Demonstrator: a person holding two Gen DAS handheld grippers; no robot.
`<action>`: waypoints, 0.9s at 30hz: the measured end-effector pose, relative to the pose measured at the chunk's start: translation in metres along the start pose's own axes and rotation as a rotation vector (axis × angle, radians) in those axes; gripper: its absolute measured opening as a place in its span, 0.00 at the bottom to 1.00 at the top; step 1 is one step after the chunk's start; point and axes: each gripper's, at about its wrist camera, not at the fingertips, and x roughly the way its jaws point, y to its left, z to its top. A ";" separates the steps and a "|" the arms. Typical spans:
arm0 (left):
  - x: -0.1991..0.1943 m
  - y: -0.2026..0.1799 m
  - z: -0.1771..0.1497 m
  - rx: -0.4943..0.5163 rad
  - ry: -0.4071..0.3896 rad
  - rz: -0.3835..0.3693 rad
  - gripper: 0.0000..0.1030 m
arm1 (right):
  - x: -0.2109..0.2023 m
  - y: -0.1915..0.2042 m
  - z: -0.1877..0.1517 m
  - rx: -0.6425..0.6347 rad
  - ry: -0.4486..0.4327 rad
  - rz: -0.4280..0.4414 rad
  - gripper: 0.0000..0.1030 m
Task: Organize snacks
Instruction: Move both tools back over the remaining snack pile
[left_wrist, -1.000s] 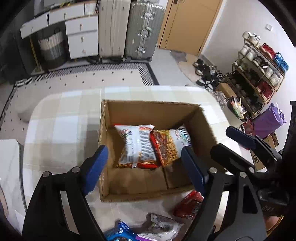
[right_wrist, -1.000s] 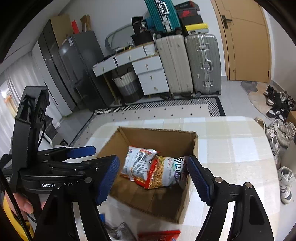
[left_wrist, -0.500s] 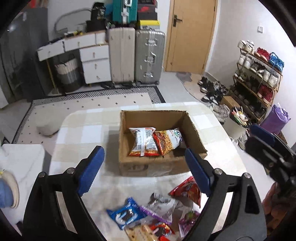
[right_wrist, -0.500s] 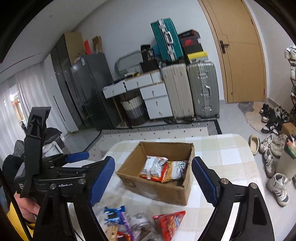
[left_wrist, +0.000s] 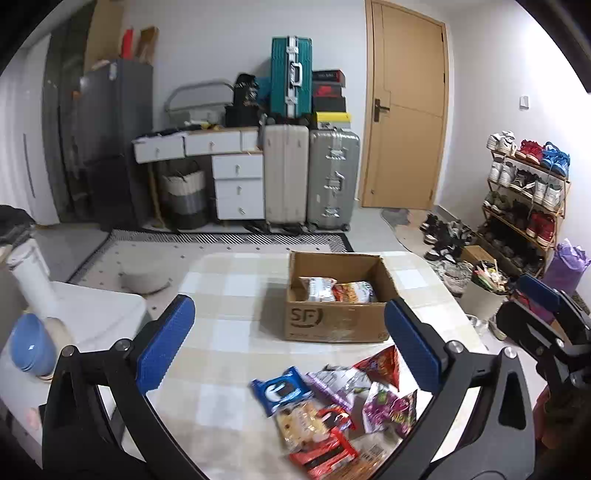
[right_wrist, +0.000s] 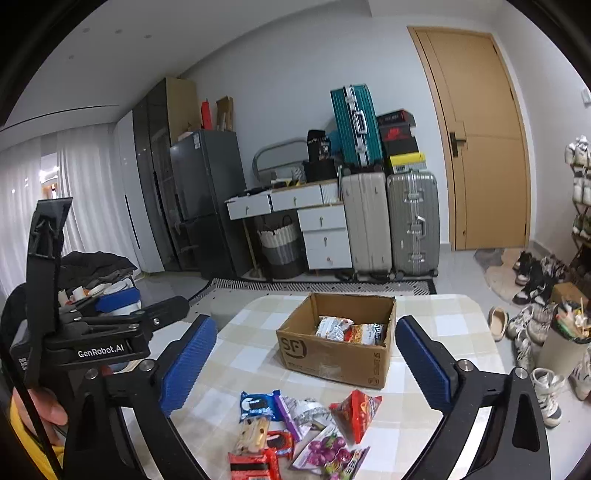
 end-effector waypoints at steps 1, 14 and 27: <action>-0.009 -0.001 -0.003 0.003 -0.009 0.009 1.00 | -0.004 0.003 -0.003 -0.002 -0.004 -0.001 0.98; -0.071 0.005 -0.060 -0.005 -0.043 0.051 1.00 | -0.037 0.021 -0.049 -0.019 -0.020 -0.011 0.99; -0.014 0.014 -0.106 -0.026 0.087 0.042 1.00 | -0.001 0.024 -0.081 -0.042 0.095 -0.133 0.99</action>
